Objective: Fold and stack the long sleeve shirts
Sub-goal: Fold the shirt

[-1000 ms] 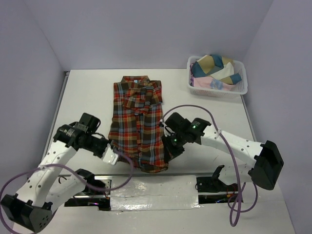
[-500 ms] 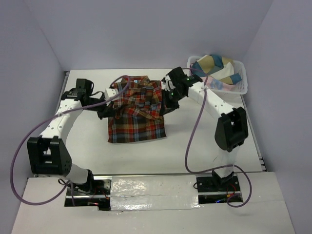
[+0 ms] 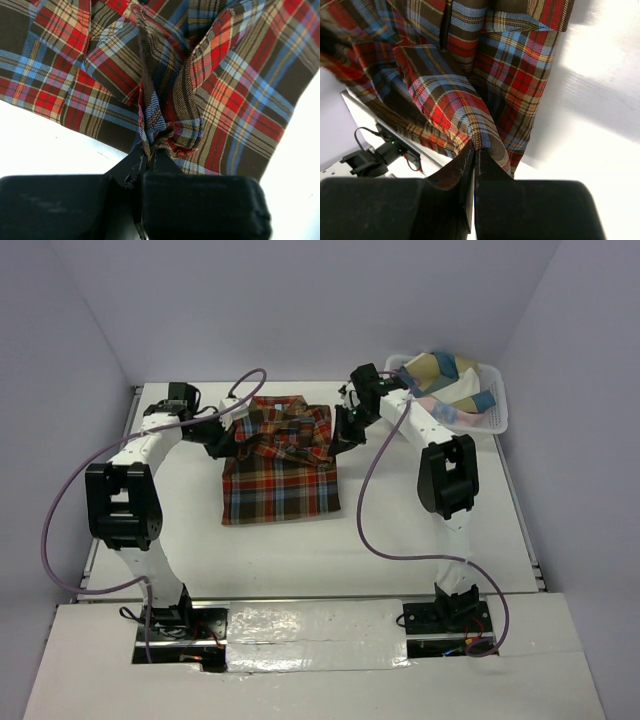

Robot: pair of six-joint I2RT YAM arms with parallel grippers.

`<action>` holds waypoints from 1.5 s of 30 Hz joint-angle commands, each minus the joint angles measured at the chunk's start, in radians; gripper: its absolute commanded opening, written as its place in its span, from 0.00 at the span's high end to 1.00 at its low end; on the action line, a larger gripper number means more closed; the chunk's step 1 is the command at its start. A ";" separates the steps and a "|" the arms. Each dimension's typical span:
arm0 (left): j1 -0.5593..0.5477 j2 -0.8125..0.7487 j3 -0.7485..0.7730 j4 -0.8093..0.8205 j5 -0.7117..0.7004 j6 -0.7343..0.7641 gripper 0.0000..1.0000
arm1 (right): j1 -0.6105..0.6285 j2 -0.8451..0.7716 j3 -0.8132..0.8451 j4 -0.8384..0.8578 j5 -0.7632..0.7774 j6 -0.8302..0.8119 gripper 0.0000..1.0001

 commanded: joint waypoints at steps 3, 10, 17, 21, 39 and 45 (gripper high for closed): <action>0.006 0.034 0.027 0.004 -0.007 0.065 0.95 | -0.008 0.012 0.018 0.011 -0.016 0.022 1.00; 0.004 0.082 0.015 0.141 -0.046 -0.024 0.58 | -0.028 0.091 0.040 0.130 -0.038 0.114 0.76; 0.006 0.140 0.095 0.318 -0.377 -0.261 0.41 | -0.070 0.088 0.122 0.221 0.194 0.180 0.54; 0.006 0.142 0.136 0.326 -0.478 -0.274 0.41 | -0.070 -0.062 0.023 0.314 0.290 0.162 0.49; -0.093 -0.032 -0.043 0.089 -0.116 -0.138 0.56 | 0.193 -0.356 -0.593 0.629 0.137 0.088 1.00; -0.091 0.077 -0.002 0.244 -0.231 -0.303 0.57 | 0.159 -0.159 -0.398 0.658 0.094 0.134 1.00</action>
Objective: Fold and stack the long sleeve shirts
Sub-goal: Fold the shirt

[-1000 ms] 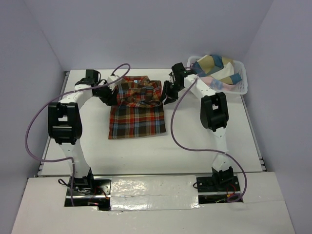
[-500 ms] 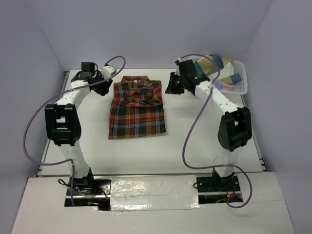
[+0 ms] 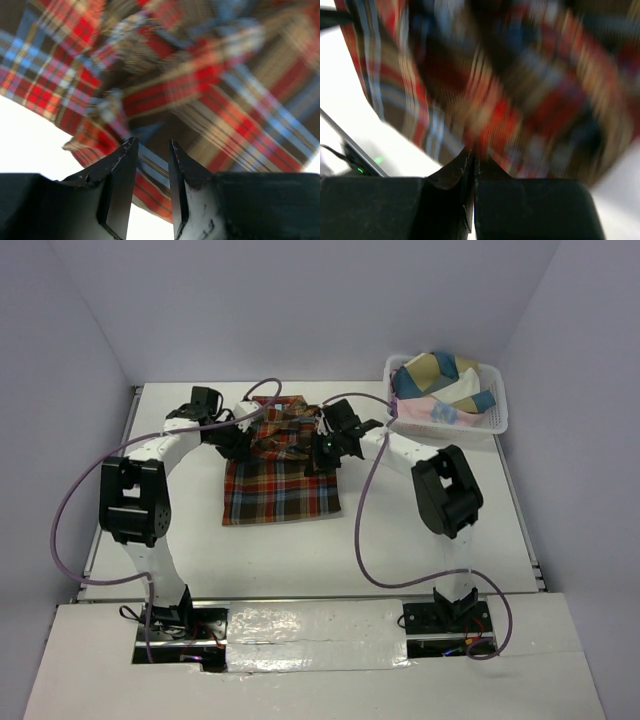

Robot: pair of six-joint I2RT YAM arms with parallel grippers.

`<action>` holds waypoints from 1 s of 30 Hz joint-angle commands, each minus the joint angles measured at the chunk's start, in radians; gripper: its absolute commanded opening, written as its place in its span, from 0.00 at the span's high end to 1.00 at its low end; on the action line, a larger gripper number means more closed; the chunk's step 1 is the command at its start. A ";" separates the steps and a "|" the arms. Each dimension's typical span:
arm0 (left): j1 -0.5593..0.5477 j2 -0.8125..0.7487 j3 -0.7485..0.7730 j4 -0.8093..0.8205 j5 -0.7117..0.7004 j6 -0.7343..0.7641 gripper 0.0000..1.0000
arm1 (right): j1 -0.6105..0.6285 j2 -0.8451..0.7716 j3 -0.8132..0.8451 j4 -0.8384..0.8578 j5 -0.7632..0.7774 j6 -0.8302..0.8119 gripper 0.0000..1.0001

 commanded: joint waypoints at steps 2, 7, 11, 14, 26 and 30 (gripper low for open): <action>0.016 0.065 0.051 0.128 -0.070 -0.136 0.58 | -0.047 0.101 0.171 0.106 -0.077 0.089 1.00; 0.030 0.111 0.060 0.206 -0.188 -0.204 0.57 | -0.110 0.245 0.319 0.057 -0.003 0.148 1.00; 0.039 0.141 0.072 0.246 -0.294 -0.239 0.56 | -0.155 0.307 0.357 0.066 0.047 0.230 1.00; 0.041 0.171 0.089 0.254 -0.314 -0.244 0.54 | -0.167 0.348 0.411 0.054 0.063 0.244 1.00; 0.055 0.085 0.259 0.161 -0.348 -0.136 0.46 | -0.175 0.255 0.456 -0.107 0.199 0.102 0.93; 0.041 -0.065 0.154 0.038 -0.111 0.235 0.47 | -0.170 0.016 0.223 -0.088 0.227 0.010 0.49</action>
